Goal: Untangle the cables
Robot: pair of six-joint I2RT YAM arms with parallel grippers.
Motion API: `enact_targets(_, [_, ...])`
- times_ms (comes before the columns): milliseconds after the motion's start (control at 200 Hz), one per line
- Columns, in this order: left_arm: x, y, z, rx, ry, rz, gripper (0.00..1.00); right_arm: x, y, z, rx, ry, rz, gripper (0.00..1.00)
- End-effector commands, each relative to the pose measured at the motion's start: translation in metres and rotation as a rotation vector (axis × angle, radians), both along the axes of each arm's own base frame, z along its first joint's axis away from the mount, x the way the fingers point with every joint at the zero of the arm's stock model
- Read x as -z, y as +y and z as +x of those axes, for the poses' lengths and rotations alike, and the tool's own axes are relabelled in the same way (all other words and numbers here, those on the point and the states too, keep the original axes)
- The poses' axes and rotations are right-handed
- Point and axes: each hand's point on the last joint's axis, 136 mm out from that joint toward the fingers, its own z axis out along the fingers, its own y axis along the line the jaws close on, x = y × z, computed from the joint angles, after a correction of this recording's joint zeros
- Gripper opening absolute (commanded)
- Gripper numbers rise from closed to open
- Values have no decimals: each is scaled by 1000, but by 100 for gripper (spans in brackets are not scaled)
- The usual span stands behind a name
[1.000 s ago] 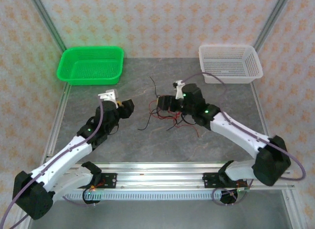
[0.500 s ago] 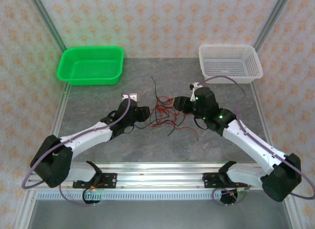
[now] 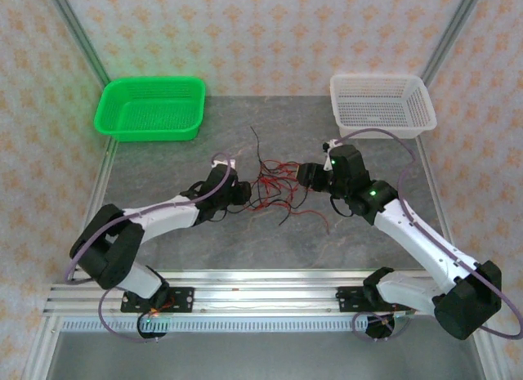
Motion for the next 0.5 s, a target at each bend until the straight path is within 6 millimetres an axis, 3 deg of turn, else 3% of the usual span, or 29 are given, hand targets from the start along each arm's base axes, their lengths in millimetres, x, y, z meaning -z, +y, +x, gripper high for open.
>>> enact_targets(0, [-6,-4,16,2,-42,23,44,-5,1,1,-6,-14,15,54])
enact_targets(310, [0,13,26,-61,-53,129,44,2,5,1,-13,1,29,53])
enact_targets(491, [5,14,26,-51,-52,141,37,6,8,3,-18,11,38,52])
